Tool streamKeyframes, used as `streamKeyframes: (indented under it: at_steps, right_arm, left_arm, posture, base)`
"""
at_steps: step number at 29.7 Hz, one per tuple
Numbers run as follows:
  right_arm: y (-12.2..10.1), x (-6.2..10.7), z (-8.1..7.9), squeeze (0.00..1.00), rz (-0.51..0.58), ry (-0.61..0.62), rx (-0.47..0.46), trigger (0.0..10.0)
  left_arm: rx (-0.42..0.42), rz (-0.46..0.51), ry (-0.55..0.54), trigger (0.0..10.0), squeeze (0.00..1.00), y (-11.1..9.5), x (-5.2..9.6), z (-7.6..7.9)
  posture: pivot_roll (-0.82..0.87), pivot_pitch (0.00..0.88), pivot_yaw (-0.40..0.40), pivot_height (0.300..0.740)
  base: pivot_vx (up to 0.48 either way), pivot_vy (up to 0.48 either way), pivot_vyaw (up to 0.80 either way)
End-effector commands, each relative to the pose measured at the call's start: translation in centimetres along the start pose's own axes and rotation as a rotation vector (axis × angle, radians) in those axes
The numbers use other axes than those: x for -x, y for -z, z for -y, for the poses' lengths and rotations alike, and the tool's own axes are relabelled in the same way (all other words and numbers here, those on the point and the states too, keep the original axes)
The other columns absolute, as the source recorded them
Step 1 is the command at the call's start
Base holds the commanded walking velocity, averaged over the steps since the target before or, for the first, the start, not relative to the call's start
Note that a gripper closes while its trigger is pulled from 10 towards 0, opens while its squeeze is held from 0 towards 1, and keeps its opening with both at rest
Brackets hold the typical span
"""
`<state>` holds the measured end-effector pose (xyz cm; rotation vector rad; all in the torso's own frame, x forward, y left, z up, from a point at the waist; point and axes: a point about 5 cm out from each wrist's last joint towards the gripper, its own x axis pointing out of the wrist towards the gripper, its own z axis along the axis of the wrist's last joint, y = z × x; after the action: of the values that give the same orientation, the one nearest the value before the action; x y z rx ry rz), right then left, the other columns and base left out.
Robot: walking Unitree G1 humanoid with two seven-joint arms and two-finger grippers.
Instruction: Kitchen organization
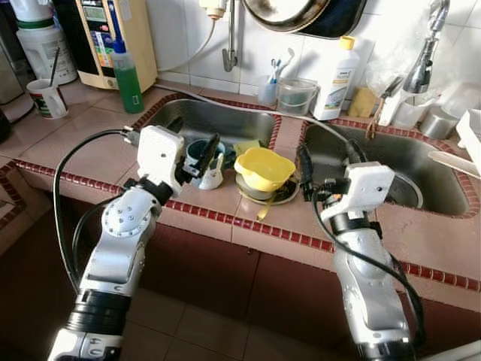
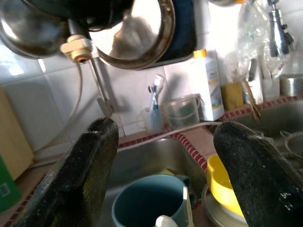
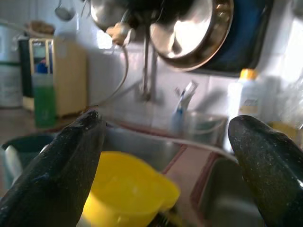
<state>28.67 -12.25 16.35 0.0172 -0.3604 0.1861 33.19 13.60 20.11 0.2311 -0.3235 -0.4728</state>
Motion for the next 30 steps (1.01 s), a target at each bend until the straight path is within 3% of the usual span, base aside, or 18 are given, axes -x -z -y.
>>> streamKeyframes:
  at_steps: [1, 15, 21, 30]
  right_arm:
    - [-0.6, 0.2, -0.6, 0.00, 0.015, -0.028, -0.013, 10.0]
    - [-1.4, 1.9, -3.0, 0.00, -0.012, -0.136, -0.067, 10.0]
    - [-0.9, 2.7, -3.0, 0.00, -0.052, -0.119, -0.060, 10.0]
    - [-0.3, 3.8, -3.1, 0.00, -0.124, -0.174, -0.042, 10.0]
  left_arm:
    - [-0.048, 0.007, 0.053, 10.0, 0.00, -0.3, -0.6, 0.3]
    - [-0.118, -0.012, 0.157, 10.0, 0.00, 0.2, -2.1, -0.3]
    - [-0.086, -0.058, 0.142, 10.0, 0.00, 0.8, -2.6, -1.0]
    - [-0.145, -0.085, 0.144, 10.0, 0.00, 1.0, -3.1, -2.3]
  posture:
    - [-0.19, 0.000, 0.000, 0.732]
    - [-0.21, 0.024, 0.004, 0.732]
    - [-0.22, 0.044, 0.009, 0.732]
    - [-0.21, 0.060, -0.004, 0.732]
  base:
    - [0.000, 0.000, 0.00]
    - [0.000, 0.000, 0.00]
    - [0.000, 0.000, 0.00]
    - [0.000, 0.000, 0.00]
